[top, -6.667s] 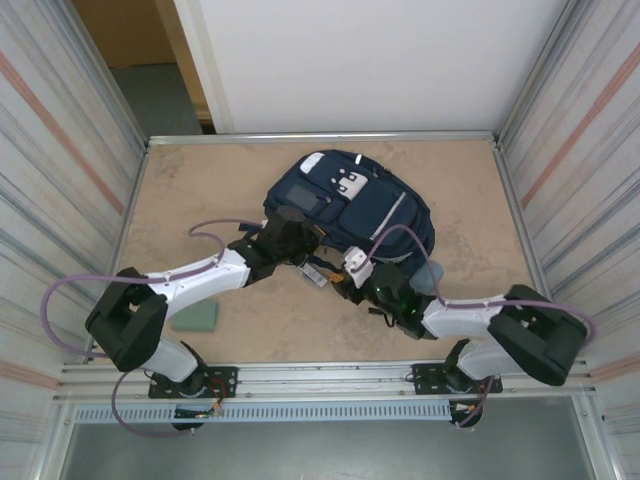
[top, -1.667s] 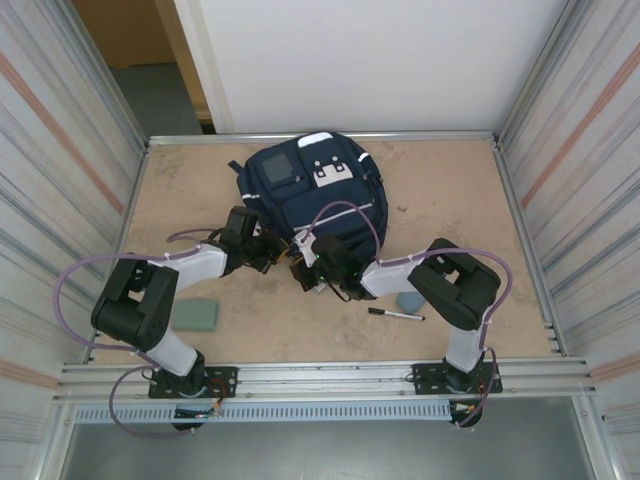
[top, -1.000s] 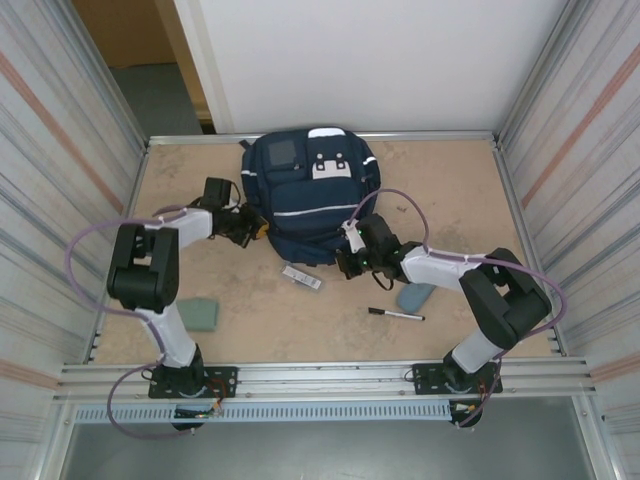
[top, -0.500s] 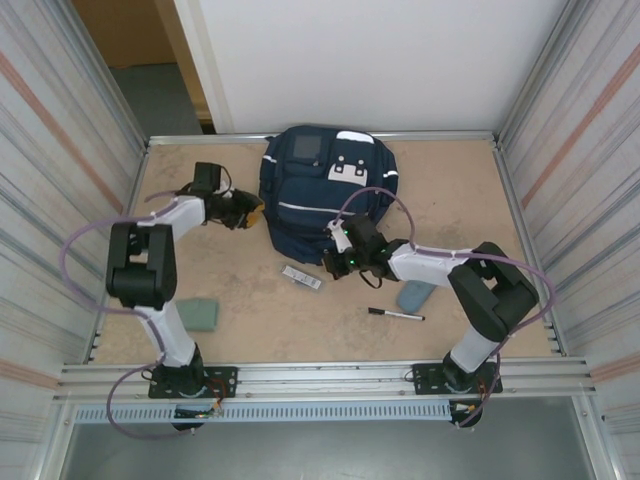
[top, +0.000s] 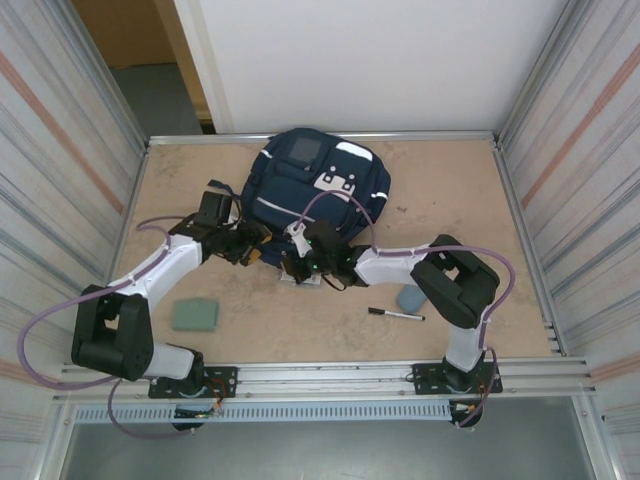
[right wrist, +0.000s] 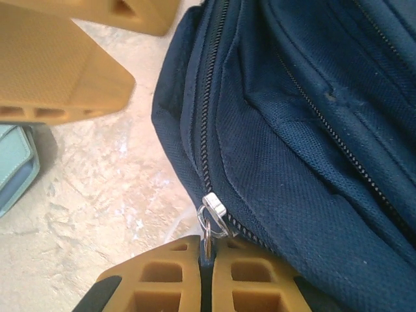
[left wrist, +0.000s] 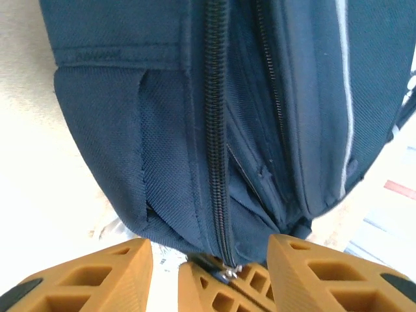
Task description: Pack the student bag
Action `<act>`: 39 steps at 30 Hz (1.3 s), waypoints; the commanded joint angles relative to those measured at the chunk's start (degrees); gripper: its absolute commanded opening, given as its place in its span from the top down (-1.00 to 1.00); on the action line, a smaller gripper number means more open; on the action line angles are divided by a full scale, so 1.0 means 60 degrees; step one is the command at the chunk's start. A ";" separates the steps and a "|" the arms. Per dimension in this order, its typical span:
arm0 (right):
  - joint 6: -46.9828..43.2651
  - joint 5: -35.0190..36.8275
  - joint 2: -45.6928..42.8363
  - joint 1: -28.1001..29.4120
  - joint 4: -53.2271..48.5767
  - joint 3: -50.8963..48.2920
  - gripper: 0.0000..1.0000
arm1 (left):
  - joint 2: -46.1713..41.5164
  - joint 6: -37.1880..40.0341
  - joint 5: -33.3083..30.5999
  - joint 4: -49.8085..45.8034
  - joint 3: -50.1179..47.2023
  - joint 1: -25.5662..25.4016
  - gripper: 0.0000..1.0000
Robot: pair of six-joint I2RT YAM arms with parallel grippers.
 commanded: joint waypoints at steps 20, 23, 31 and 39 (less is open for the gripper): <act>-0.2415 0.0963 -0.0895 -0.0626 -0.2638 -0.0294 1.00 | 0.1043 0.0470 -0.1458 -0.0564 0.0405 0.0547 1.00; -0.2085 0.0947 -0.1275 -0.1391 -0.2980 -0.0857 1.00 | 0.0822 0.0759 -0.1125 -0.0536 0.0291 0.0942 1.00; -0.1406 0.1865 -0.1253 -0.3368 -0.3596 -0.1250 1.00 | 0.0487 0.1356 0.0038 -0.0160 0.0028 0.1746 1.00; -0.0843 0.1925 -0.0383 -0.4506 -0.3164 -0.0909 1.00 | 0.1272 0.2203 0.1057 -0.0679 0.0563 0.1858 1.00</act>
